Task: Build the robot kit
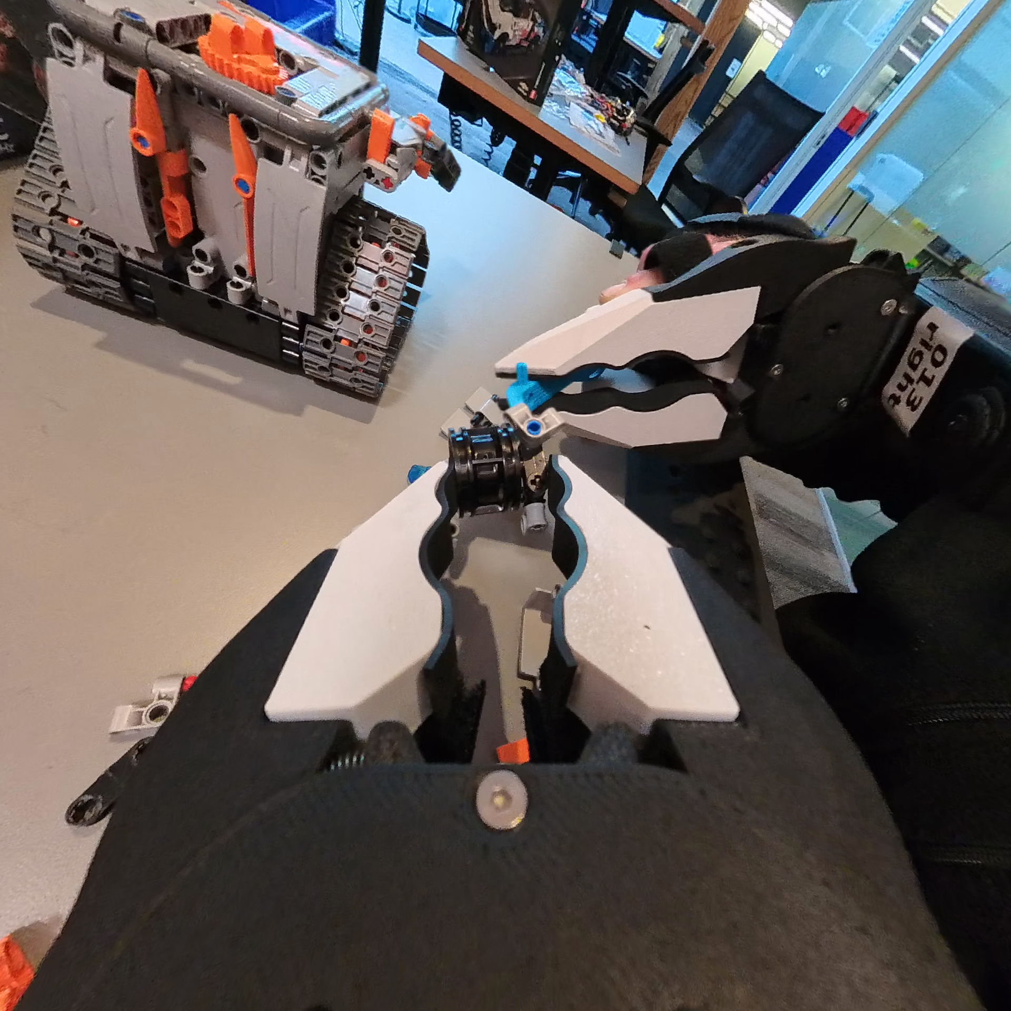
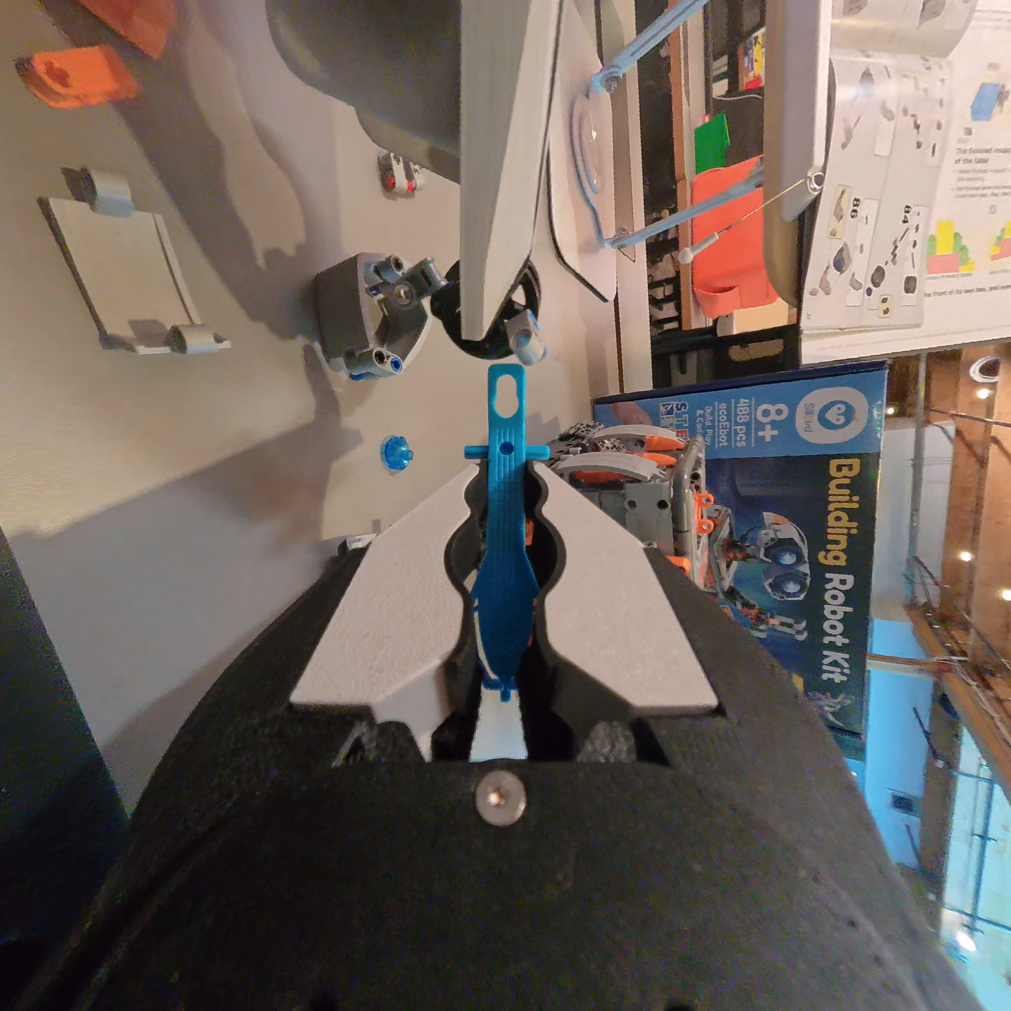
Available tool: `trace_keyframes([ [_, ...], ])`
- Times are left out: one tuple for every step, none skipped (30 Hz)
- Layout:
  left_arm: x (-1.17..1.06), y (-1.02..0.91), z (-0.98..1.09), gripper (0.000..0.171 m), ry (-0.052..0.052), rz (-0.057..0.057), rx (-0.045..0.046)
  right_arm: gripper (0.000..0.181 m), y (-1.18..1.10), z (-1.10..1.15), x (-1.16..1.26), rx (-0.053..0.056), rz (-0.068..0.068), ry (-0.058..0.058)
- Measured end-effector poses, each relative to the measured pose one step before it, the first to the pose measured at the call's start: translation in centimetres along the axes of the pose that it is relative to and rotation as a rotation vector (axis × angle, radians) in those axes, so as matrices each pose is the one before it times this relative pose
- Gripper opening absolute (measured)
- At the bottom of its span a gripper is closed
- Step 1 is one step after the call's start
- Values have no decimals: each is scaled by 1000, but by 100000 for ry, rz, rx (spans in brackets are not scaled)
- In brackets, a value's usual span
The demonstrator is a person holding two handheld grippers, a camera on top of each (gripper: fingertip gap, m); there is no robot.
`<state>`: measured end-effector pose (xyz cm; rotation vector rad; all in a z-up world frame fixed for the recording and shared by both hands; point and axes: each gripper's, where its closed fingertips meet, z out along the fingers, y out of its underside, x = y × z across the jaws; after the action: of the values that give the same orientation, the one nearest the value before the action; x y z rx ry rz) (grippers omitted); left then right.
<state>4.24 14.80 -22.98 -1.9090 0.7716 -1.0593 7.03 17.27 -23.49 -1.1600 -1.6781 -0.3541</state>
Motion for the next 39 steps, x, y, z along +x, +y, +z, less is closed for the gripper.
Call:
trace_keyframes([
  [-71,3,-12,30,92,-563,29,10,-51,-78,111,714,1240,-422],
  [28,-31,30,30,196,-126,342,10,-84,-6,34,298,471,-327],
  [202,-3,88,30,887,417,-31,10,-118,74,-90,-6,-528,-200],
  [248,-39,108,30,986,667,13,10,-139,132,-241,-80,-836,-670],
  [-42,9,93,30,-711,521,-207,10,-177,91,-247,408,-508,-774],
  [-74,-7,70,31,-462,60,13,10,-120,15,-56,160,-102,-143],
  [9,-76,2,30,516,-347,524,10,-51,-48,71,550,-29,167],
  [50,-57,-33,31,815,-405,339,10,-110,-80,21,1881,1792,-1101],
  [78,-102,-56,31,718,-258,697,10,-97,-65,35,2317,2979,-1579],
  [74,-101,-14,30,388,-77,577,10,-36,-45,78,1520,1077,-697],
  [73,-72,13,30,318,467,326,10,-16,-41,74,1034,276,-360],
  [103,-120,-29,31,749,408,626,10,-109,-88,32,1701,1364,-1008],
  [169,-204,-71,31,1544,-594,1182,10,-163,-108,24,2263,2000,-1376],
  [198,-188,-68,31,2045,-907,1141,10,-117,-107,65,1883,1861,-1122],
  [193,-117,-46,31,1955,-331,655,10,-104,-106,62,1467,1373,-921],
  [142,-141,-55,30,1419,238,738,10,-149,-115,82,1246,115,-99],
  [77,-58,-15,30,957,124,35,10,-57,-67,48,422,-431,-217],
  [23,49,11,31,651,467,-469,10,-34,-28,-43,550,1450,-1677],
  [-3,-4,-25,31,790,-101,72,10,-49,-9,-8,1290,3550,-2191],
  [67,-132,-12,30,1081,-950,769,10,-18,-27,230,664,1597,504],
  [-7,137,90,30,256,-581,-1069,10,47,-45,187,-1581,-3435,2517],
  [-99,155,66,30,-661,942,-1154,10,-3,-37,67,-2631,-5237,2993],
  [-17,56,-39,30,167,333,-735,10,-4,-16,4,-2188,-4800,2212],
  [14,-21,-69,30,629,-420,-476,10,-16,-6,-19,-713,-2475,867],
  [12,-98,-56,30,557,-311,90,9,-51,-3,-54,921,274,-946],
  [9,-73,-17,29,340,-55,80,10,-41,7,-77,1833,2025,-2292],
  [40,2,7,30,667,-154,-300,10,-36,-1,-84,1786,1629,-2331],
  [-1,53,5,29,509,-242,-349,10,-24,-15,-82,973,125,-1897],
  [43,34,9,30,977,-560,78,10,-58,-43,17,810,-21,-1349],
  [96,-114,-29,30,1545,-1308,913,10,-111,-51,128,1292,1322,-992],
  [52,-169,-57,30,1293,-1307,1146,10,-113,-29,161,1357,1902,-1008],
  [3,-78,-45,30,521,47,308,10,-102,2,57,1076,1787,-1315],
  [50,-129,-71,30,420,473,608,10,-121,-7,60,1500,1442,-840],
  [31,-40,-48,31,336,144,189,9,-75,30,-21,1223,695,-729],
  [31,83,11,31,569,0,-343,9,-3,20,-89,974,329,-1041],
  [64,53,22,31,860,-279,127,9,-48,-11,-60,1459,786,-941],
  [75,-39,0,31,776,-282,531,9,-45,-37,-52,1302,719,-764],
  [16,83,42,31,193,336,-663,9,31,-28,-82,286,-1357,-177],
  [23,152,49,31,136,841,-992,9,27,-10,-99,254,-1219,-185],
])
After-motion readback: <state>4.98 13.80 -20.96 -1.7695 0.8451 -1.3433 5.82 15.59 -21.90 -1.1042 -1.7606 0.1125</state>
